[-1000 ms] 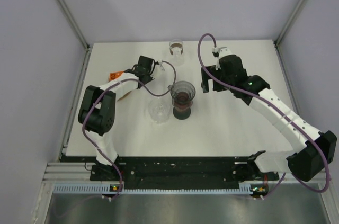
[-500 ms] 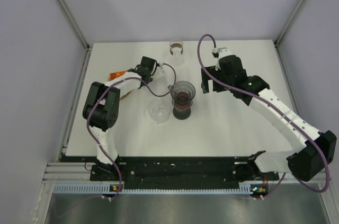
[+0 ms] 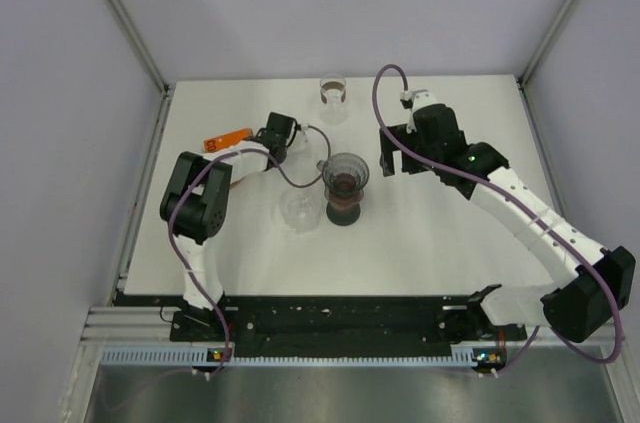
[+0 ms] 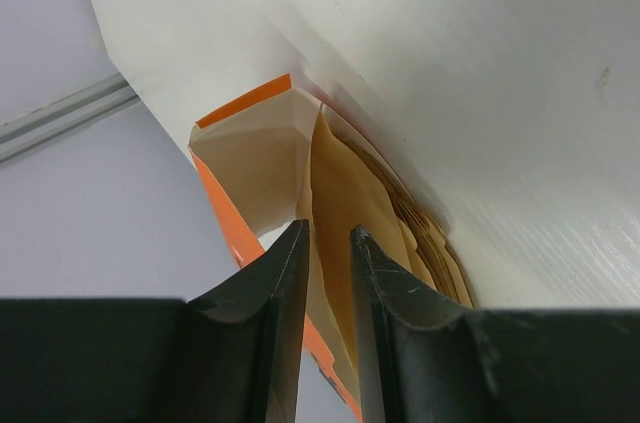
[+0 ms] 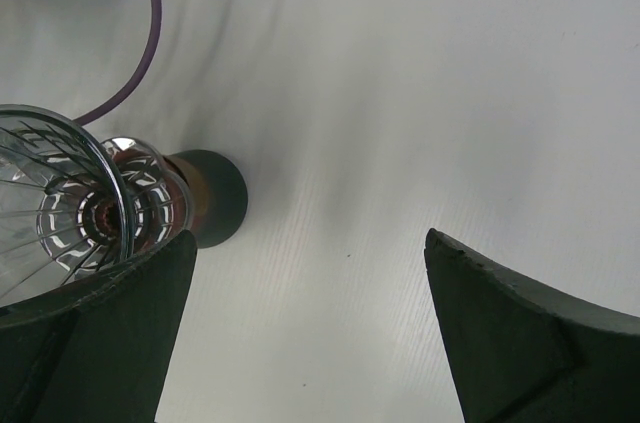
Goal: Place the coffee filter in the dripper
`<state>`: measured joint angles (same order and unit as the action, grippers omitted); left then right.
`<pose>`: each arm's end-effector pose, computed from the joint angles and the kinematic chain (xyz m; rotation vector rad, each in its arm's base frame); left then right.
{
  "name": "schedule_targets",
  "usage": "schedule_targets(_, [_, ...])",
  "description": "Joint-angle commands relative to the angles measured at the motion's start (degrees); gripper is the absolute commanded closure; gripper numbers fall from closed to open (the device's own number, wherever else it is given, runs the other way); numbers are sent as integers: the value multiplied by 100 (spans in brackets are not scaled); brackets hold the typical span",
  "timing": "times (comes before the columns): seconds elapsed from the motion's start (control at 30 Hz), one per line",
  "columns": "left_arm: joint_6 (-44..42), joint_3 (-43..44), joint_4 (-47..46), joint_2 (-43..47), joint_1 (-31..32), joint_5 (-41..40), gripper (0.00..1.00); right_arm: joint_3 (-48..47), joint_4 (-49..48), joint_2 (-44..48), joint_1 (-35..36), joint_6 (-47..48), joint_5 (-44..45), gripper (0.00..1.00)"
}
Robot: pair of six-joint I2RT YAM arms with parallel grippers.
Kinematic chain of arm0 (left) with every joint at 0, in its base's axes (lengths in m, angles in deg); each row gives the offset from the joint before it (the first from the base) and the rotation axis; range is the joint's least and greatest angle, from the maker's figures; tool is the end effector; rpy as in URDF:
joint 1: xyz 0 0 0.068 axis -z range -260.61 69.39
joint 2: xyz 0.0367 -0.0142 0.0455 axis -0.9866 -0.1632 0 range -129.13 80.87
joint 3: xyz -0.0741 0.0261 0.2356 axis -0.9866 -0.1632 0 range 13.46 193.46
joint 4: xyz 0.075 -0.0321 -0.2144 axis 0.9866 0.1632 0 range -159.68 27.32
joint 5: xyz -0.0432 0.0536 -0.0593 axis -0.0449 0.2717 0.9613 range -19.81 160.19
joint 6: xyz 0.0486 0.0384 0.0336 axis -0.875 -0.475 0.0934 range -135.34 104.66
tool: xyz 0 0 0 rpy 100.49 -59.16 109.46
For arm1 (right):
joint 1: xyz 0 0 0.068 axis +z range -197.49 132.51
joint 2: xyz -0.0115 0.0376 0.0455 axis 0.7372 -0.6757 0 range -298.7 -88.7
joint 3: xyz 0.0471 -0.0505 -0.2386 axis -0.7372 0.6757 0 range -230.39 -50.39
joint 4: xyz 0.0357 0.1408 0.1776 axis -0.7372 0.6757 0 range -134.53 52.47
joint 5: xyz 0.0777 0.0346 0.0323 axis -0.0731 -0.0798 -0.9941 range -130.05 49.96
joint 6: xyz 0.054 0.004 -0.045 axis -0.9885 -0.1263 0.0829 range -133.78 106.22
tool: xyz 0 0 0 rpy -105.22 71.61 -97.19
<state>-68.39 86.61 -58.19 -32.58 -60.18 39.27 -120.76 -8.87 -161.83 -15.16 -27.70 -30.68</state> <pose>0.3763 -0.1086 0.1450 1.3052 2.1491 0.9080 0.2302 0.1345 0.3105 -0.2710 2.2266 0.2567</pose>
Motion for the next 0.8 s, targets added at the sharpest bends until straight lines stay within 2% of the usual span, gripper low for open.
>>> schedule_targets(0.0, [-292,-81,-612,-151,-3,-265,72,-38,-112,70,-61,55,-14,4])
schedule_targets(0.17, [-609,-204,-1348,-186,-3,-573,79,-38,-112,114,-61,73,-23,4])
schedule_targets(0.27, [-505,-195,-1325,-134,5,-547,100,-38,-112,140,-61,90,-14,4])
schedule_targets(0.37, [-127,-108,-1175,6,-3,-495,100,-82,-103,167,-61,82,-5,4])
schedule_targets(0.6, [1436,709,554,507,-30,6,100,-223,-50,193,-61,99,21,4])
schedule_targets(0.77, [2193,1105,1206,982,-39,375,100,-302,-42,237,-61,108,30,4])
